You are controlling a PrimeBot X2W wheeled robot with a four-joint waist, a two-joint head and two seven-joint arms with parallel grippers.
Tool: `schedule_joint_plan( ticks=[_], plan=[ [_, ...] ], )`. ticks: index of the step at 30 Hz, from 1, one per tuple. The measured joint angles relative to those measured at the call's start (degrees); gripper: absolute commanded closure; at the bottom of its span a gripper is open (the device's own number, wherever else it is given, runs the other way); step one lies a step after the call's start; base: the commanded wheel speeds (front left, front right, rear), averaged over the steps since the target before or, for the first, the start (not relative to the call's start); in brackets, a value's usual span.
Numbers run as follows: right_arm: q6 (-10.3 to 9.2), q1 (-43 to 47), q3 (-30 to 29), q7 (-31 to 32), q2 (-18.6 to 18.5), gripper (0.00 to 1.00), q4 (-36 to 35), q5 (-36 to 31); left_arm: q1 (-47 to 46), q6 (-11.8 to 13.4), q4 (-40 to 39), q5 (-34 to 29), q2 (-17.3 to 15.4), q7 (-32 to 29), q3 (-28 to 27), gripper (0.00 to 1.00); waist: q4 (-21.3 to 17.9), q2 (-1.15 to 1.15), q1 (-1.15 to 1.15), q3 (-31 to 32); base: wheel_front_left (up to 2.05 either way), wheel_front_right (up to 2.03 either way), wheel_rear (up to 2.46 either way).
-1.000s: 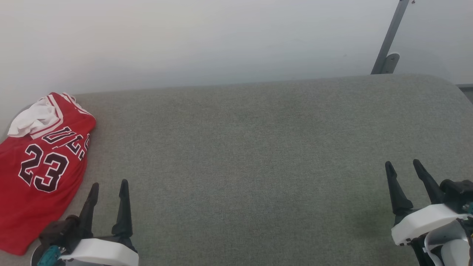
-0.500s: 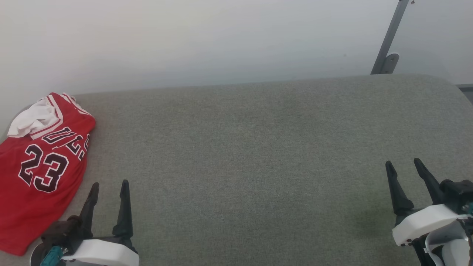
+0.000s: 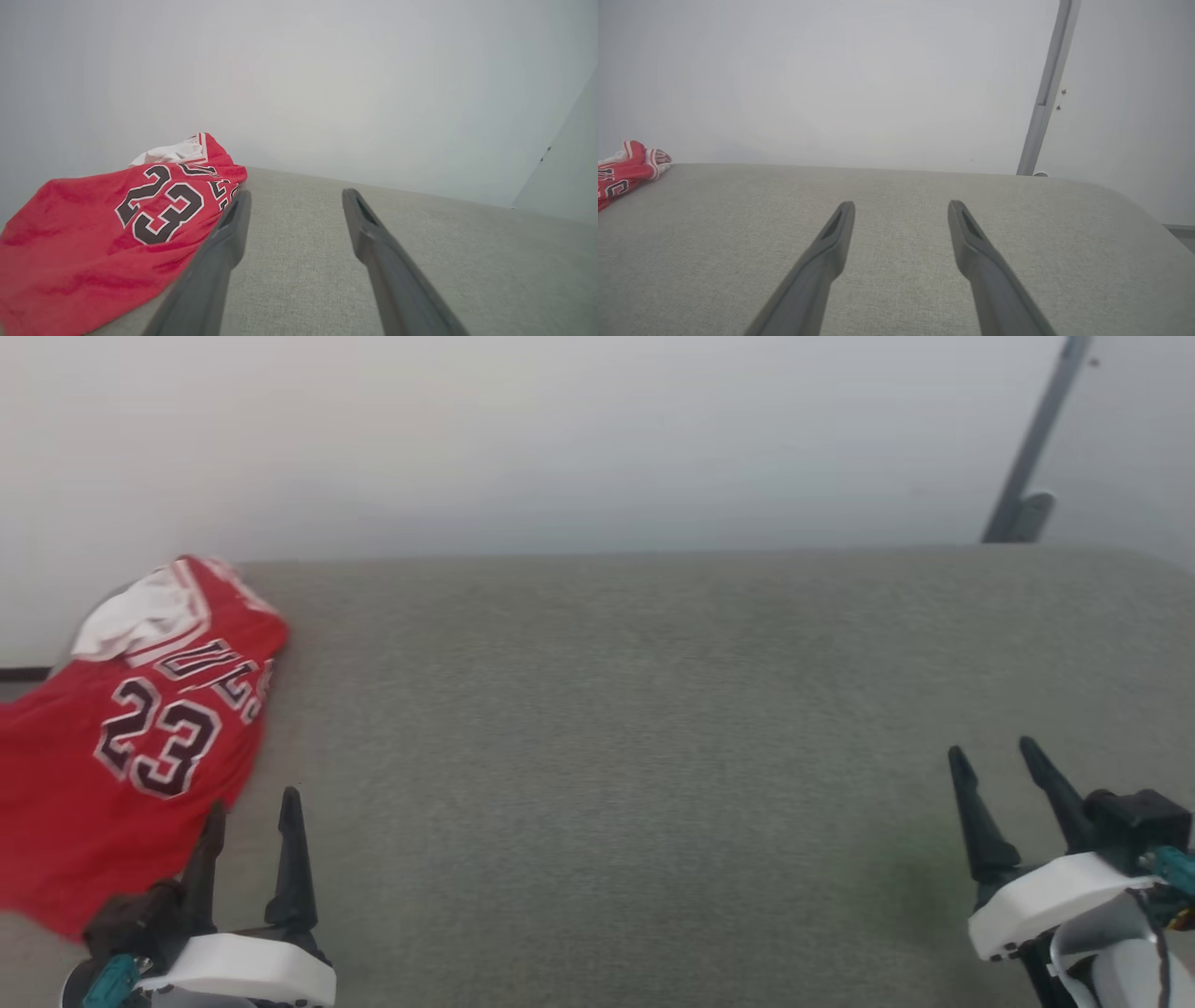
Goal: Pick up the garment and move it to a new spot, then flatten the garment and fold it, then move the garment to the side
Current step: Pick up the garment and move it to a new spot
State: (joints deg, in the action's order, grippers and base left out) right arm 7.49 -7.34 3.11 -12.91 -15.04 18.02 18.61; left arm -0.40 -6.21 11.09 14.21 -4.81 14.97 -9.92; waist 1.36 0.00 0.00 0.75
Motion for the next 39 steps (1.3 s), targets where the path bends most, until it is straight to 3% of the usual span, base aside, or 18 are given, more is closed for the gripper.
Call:
schedule_joint_plan(
  ticks=[23, 39],
  plan=[
    [0.01, -3.6, 8.0, -0.7, 3.1, 0.0, 3.7, 0.6, 0.7, 0.4, 0.1, 0.0, -1.4, 0.0, -3.9, 0.0, 17.3, 0.0, 0.0, 3.5, 0.0, 0.0, 0.0],
    [0.01, -3.7, 6.7, -1.4, 3.4, 0.0, 4.3, 0.7, -0.7, 1.7, 1.5, 2.3, -0.7, -0.7, -3.5, 0.0, 22.5, 0.0, 0.0, 2.9, 0.0, 0.0, 0.0]
  ],
)
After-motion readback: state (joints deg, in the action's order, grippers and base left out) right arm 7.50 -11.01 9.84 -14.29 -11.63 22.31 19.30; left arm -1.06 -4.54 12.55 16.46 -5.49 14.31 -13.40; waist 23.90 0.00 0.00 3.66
